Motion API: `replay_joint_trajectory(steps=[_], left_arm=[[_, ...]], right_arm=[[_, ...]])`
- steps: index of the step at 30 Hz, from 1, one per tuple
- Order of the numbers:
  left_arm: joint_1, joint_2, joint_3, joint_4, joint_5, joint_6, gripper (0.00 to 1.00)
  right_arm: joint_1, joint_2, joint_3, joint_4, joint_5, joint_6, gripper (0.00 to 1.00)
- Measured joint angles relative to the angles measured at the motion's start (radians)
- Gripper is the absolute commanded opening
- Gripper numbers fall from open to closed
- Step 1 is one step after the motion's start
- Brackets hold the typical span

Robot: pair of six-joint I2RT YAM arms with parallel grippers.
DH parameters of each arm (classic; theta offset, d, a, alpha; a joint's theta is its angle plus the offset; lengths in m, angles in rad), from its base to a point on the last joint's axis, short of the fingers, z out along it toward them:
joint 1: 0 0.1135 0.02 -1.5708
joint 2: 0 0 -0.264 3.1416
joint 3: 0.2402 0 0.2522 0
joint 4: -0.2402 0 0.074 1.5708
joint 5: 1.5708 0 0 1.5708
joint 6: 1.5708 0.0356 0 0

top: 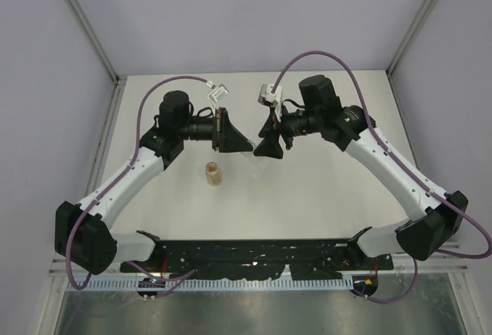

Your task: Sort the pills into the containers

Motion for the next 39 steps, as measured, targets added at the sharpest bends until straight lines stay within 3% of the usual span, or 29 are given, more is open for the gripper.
replay_joint_trajectory(steps=[5,13,16,18,22,24,30,39], left_arm=[[-0.010,0.000,0.000,0.000,0.011,0.003,0.00],[-0.012,0.003,0.000,0.001,0.023,0.020,0.01],[-0.016,0.003,0.000,0.000,0.024,0.034,0.16],[-0.017,0.003,0.001,-0.002,0.021,0.040,0.32],[-0.022,0.003,0.013,-0.025,0.003,0.057,0.79],[-0.019,0.003,0.027,-0.044,-0.005,0.066,0.98],[0.032,0.003,0.065,-0.090,-0.030,0.081,1.00],[0.127,-0.084,0.081,-0.269,-0.204,0.240,1.00]], right_arm=[[0.000,0.030,-0.008,-0.006,-0.087,0.000,0.59],[-0.004,0.044,-0.028,-0.010,-0.190,0.006,0.18],[-0.023,0.048,-0.035,-0.009,-0.229,0.011,0.10],[-0.033,0.049,-0.040,-0.007,-0.250,0.013,0.06],[-0.053,0.050,-0.058,-0.002,-0.280,0.015,0.06],[-0.064,0.051,-0.076,-0.004,-0.280,0.015,0.05],[-0.093,0.063,-0.127,0.018,-0.272,0.056,0.06],[-0.142,0.185,-0.307,0.420,-0.151,0.462,0.06]])
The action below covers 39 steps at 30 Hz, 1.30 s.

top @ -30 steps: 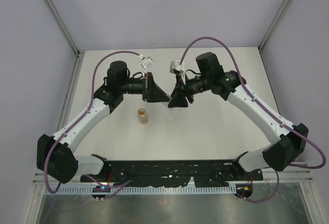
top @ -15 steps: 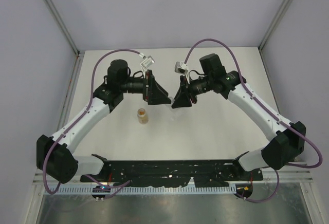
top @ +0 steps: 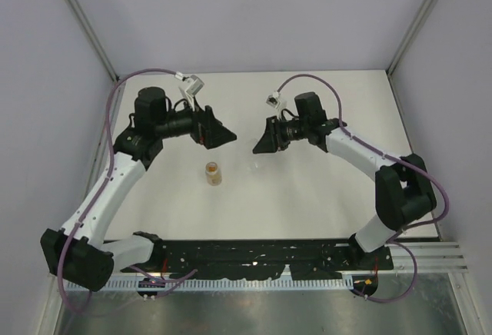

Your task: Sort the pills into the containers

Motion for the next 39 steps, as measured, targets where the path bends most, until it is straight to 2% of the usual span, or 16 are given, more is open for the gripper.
replay_joint_trajectory(steps=[4,8,14,21,26,31,39], left_arm=[[0.000,-0.090,-0.007,-0.052,-0.085,0.075,1.00],[0.000,-0.145,-0.018,-0.074,-0.142,0.124,1.00],[0.001,-0.154,-0.058,-0.091,-0.186,0.150,1.00],[0.001,-0.154,-0.081,-0.093,-0.197,0.151,1.00],[0.001,-0.159,-0.087,-0.089,-0.197,0.151,1.00],[0.001,-0.166,-0.104,-0.089,-0.200,0.153,1.00],[0.001,-0.166,-0.105,-0.089,-0.201,0.156,1.00]], right_arm=[[-0.002,0.119,-0.066,0.185,0.071,0.179,0.06],[-0.002,0.197,-0.111,0.292,0.140,0.293,0.09],[-0.002,0.242,-0.122,0.394,0.224,0.360,0.16],[-0.002,0.348,-0.124,0.438,0.272,0.380,0.19],[-0.002,0.380,-0.125,0.436,0.284,0.381,0.31],[-0.002,0.380,-0.125,0.432,0.294,0.375,0.49],[-0.022,0.358,-0.125,0.405,0.298,0.321,0.63]])
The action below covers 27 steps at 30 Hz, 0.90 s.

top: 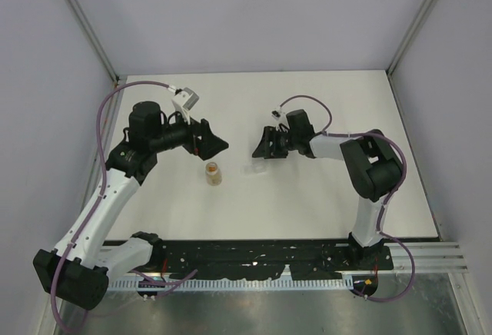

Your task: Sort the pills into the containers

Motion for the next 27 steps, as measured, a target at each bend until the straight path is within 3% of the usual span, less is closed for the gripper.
replay_joint_trajectory(steps=[13,27], left_arm=[[0.000,0.000,0.000,-0.020,-0.004,0.024,1.00],[0.000,0.001,0.000,-0.042,-0.023,0.056,1.00]], right_arm=[[-0.014,-0.100,-0.020,-0.214,0.049,-0.178,0.67],[0.074,-0.096,-0.007,-0.256,-0.035,-0.211,0.63]])
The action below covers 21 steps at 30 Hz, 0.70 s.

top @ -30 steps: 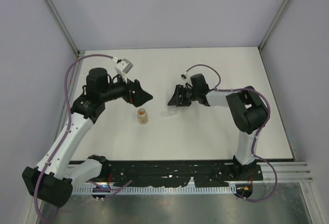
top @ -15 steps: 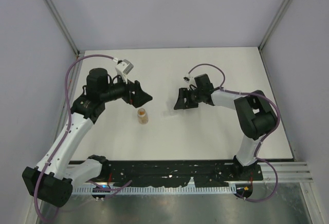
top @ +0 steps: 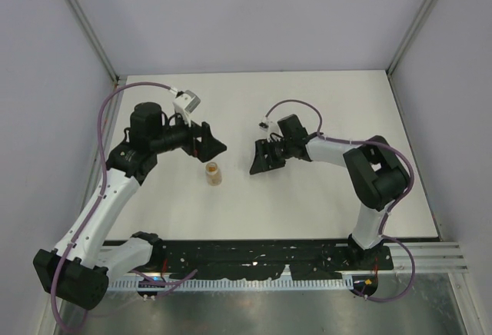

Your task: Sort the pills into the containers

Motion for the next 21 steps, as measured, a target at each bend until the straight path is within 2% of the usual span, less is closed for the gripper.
replay_joint_trajectory(steps=[15,21], left_arm=[[0.032,-0.027,-0.001,-0.062,-0.090,0.095,1.00],[0.035,-0.032,-0.020,-0.085,-0.126,0.170,1.00]], right_arm=[[0.079,0.091,0.145,0.016,-0.053,0.025,0.63],[0.082,0.079,0.150,-0.007,-0.071,0.018,0.65]])
